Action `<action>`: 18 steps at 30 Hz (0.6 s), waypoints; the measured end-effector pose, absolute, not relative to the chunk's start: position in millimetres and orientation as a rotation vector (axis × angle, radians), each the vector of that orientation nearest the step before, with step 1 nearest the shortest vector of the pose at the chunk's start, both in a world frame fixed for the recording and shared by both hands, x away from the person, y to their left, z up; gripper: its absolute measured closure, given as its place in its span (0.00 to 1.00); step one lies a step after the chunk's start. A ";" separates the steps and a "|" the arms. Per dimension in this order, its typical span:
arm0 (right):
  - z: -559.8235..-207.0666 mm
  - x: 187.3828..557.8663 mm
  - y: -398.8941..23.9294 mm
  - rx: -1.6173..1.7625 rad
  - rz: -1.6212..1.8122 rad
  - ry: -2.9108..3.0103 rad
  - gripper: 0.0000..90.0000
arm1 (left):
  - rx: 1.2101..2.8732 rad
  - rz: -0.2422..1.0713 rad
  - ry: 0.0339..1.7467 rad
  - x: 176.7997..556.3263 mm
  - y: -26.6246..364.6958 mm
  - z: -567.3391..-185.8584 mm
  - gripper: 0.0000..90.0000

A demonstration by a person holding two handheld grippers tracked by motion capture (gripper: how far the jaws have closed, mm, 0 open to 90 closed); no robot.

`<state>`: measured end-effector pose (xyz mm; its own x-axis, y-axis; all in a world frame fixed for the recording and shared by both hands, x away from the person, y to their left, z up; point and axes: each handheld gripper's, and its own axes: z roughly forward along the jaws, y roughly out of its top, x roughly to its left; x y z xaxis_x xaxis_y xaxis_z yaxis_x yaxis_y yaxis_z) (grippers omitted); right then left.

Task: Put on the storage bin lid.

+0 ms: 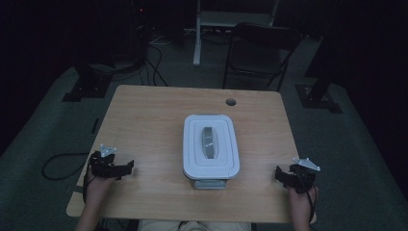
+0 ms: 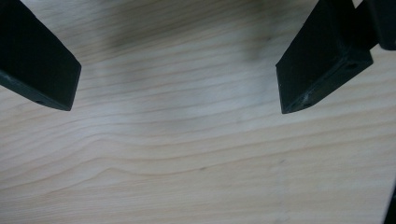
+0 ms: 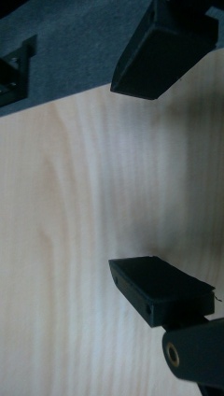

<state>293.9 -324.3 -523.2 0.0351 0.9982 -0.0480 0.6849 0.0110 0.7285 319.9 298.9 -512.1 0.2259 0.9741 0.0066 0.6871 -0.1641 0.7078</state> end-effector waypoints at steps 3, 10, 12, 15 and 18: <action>-526.3 292.8 -326.0 1.765 0.707 1.703 0.14 | 1.914 0.637 1.563 318.8 304.4 -515.7 0.01; -527.5 291.6 -327.9 1.786 0.737 1.700 0.14 | 1.900 0.633 1.599 319.4 315.0 -523.6 0.01; -527.5 291.7 -327.9 1.784 0.738 1.702 0.14 | 1.900 0.633 1.599 319.4 315.0 -523.6 0.01; -527.6 291.7 -325.8 1.768 0.748 1.724 0.14 | 1.892 0.655 1.632 320.8 317.1 -523.7 0.01; -527.5 291.9 -325.6 1.771 0.747 1.724 0.14 | 1.888 0.656 1.636 320.9 317.0 -523.8 0.01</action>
